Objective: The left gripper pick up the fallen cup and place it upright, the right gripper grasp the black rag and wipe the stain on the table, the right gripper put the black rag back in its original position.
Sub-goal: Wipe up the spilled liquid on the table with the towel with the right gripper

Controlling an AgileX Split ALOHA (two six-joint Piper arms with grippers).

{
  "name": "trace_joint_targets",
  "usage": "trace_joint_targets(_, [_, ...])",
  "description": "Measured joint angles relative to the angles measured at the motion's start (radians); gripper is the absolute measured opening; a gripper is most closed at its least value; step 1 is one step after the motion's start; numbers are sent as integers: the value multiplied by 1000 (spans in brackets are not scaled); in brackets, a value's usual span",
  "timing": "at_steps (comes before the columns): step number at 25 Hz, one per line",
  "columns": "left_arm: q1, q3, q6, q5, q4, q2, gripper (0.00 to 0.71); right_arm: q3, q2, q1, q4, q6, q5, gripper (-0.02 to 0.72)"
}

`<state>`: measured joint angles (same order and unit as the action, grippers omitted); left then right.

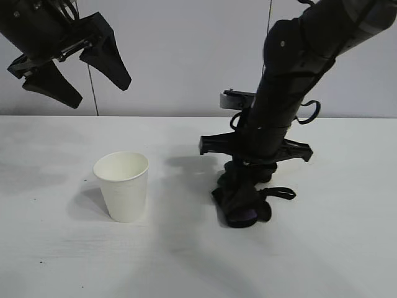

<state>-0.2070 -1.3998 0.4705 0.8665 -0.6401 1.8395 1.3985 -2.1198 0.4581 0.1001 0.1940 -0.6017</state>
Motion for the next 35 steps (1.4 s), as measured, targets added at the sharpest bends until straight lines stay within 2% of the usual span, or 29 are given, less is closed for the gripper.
trace_joint_targets(3, [0, 0, 0, -1, 0, 0, 694, 0, 0, 25, 6, 29, 59, 88])
trace_joint_targets(6, [0, 0, 0, -2, 0, 0, 694, 0, -1, -1, -19, 72, 99, 88])
trace_joint_targets(12, [0, 0, 0, -3, 0, 0, 694, 0, -14, -125, -89, 124, 95, 88])
trace_joint_targets(17, [0, 0, 0, -3, 0, 0, 694, 0, -14, -227, -119, 123, 52, 88])
trace_joint_targets(27, [0, 0, 0, -4, 0, 0, 694, 2, -13, -326, -159, 92, 10, 88])
trace_joint_targets(32, [0, 0, 0, -4, 0, 0, 694, 3, -13, -365, -156, 92, 10, 88])
trace_joint_targets(35, [0, 0, 0, -5, 0, 0, 694, 3, -13, -356, -130, 88, 11, 88])
